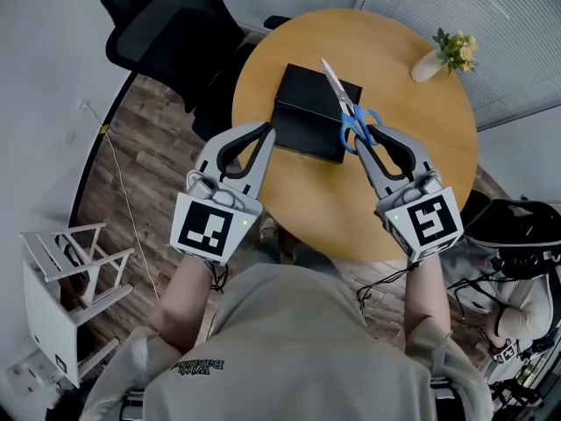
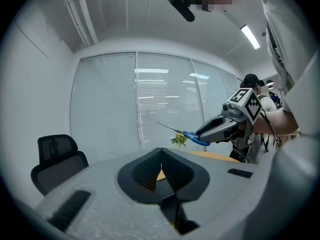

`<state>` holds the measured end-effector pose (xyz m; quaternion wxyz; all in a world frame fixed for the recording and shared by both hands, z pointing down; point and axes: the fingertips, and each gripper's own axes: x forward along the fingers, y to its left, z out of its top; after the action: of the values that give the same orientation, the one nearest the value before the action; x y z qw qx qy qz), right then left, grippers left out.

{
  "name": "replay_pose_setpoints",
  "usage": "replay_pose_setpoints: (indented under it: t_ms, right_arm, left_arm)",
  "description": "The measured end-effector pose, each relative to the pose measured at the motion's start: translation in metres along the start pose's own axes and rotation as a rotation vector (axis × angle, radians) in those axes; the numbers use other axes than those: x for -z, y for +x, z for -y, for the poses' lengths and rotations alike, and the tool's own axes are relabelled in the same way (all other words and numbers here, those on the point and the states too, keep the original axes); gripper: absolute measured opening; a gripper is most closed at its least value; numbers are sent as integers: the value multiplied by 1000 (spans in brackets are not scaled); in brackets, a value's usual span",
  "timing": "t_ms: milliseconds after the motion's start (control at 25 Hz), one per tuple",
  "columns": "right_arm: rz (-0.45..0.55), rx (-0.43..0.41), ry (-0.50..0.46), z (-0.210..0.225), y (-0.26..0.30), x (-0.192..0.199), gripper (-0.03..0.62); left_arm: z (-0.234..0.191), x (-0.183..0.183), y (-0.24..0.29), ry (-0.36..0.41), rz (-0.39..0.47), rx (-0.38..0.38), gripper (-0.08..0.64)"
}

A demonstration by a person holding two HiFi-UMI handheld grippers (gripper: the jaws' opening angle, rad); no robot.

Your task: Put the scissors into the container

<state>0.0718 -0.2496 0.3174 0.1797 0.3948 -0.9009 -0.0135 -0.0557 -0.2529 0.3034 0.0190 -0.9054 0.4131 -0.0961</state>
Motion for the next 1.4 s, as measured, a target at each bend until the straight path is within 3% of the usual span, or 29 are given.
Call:
replay_pose_setpoints:
  t_ms: [240, 720, 1200, 1400]
  right_arm:
    - [-96, -106, -18, -1, 28, 31, 89]
    - [-298, -277, -55, -9, 88, 107, 89]
    - [-478, -381, -21, -26, 138, 200, 89]
    - [-540, -418, -21, -34, 156, 225, 89]
  left_arm:
    - [-4, 23, 30, 11, -13, 4, 21]
    - [-18, 85, 57, -68, -122, -13, 21]
    - [-29, 156, 80, -171, -229, 19, 21]
    - [-35, 180, 86, -159, -267, 34, 21]
